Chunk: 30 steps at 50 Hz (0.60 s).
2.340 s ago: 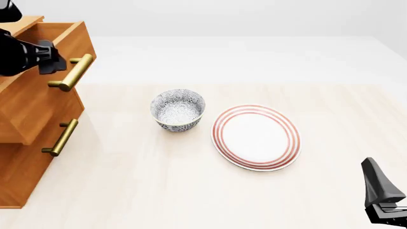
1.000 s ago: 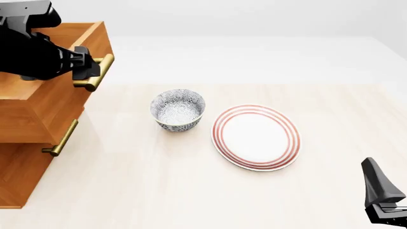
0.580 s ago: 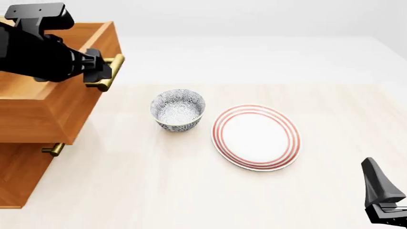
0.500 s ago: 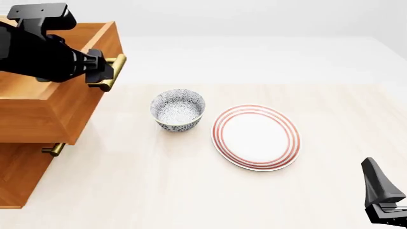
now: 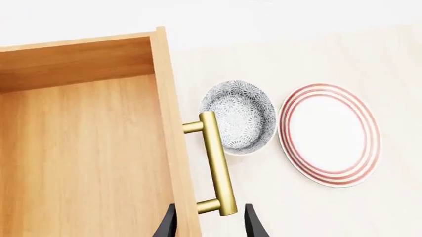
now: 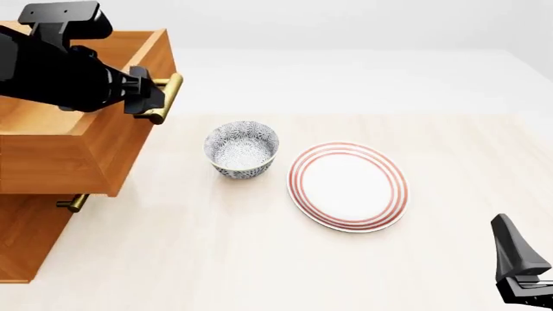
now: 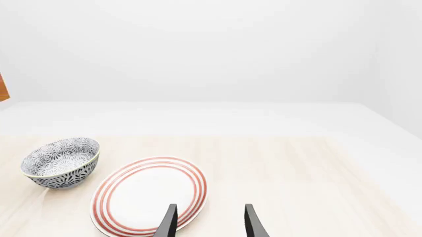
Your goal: Open the top drawer of the cabinet.
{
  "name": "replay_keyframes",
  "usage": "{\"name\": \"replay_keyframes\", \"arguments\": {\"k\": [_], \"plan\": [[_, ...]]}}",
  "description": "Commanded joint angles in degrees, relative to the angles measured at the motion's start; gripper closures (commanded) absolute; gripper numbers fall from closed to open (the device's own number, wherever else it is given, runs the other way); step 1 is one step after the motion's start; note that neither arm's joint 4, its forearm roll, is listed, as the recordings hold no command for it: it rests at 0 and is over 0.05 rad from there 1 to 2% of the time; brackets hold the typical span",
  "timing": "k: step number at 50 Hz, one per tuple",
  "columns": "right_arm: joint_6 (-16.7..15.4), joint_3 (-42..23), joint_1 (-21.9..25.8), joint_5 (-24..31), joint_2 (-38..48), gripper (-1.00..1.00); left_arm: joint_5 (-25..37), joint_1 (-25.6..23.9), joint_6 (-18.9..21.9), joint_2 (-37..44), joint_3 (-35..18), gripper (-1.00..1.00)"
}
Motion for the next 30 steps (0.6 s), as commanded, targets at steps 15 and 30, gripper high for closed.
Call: {"name": "replay_keyframes", "arguments": {"k": [15, 30], "plan": [[0.0, 0.1, 0.0, 0.0, 0.0, -1.0, 1.9, -0.5, 0.9, -2.7, -0.8, -1.0], [0.1, 0.1, 0.0, 0.0, 0.0, -1.0, 4.4, 0.8, 2.4, -4.6, -2.1, -1.0]]}}
